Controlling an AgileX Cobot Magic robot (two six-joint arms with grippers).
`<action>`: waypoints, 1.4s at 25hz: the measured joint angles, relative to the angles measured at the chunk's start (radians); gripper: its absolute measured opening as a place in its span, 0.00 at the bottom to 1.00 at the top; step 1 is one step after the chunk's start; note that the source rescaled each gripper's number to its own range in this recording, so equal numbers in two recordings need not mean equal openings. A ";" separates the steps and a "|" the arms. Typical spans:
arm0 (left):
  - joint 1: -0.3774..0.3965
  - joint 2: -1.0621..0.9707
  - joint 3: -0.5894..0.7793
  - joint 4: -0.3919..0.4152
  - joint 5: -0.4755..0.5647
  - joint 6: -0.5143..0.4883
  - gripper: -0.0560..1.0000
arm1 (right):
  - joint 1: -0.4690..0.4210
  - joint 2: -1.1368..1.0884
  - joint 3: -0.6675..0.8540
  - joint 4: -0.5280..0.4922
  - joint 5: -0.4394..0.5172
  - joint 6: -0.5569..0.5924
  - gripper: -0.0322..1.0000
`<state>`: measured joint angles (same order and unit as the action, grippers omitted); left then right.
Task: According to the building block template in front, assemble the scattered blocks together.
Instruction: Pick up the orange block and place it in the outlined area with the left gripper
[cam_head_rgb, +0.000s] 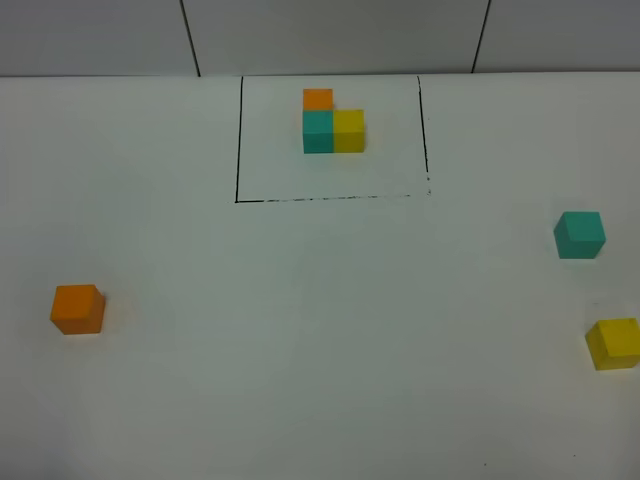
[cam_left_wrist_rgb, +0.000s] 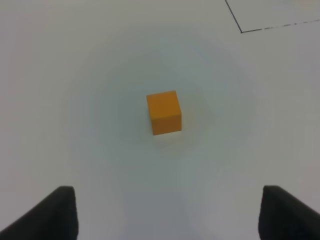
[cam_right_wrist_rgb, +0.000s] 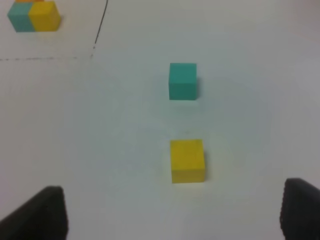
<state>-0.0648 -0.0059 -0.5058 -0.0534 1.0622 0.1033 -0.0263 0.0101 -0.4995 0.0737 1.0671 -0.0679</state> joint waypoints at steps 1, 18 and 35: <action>0.000 0.000 0.000 0.000 0.000 0.000 0.70 | 0.000 0.000 0.000 0.000 0.000 0.000 0.74; 0.000 0.041 -0.009 0.038 -0.013 0.000 0.70 | 0.000 0.000 0.000 0.000 0.000 0.000 0.74; 0.000 0.994 -0.364 0.127 -0.196 -0.067 0.76 | 0.000 0.000 0.000 0.000 0.000 0.000 0.74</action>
<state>-0.0648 0.9876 -0.8695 0.0734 0.8662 0.0360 -0.0263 0.0101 -0.4995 0.0737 1.0671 -0.0679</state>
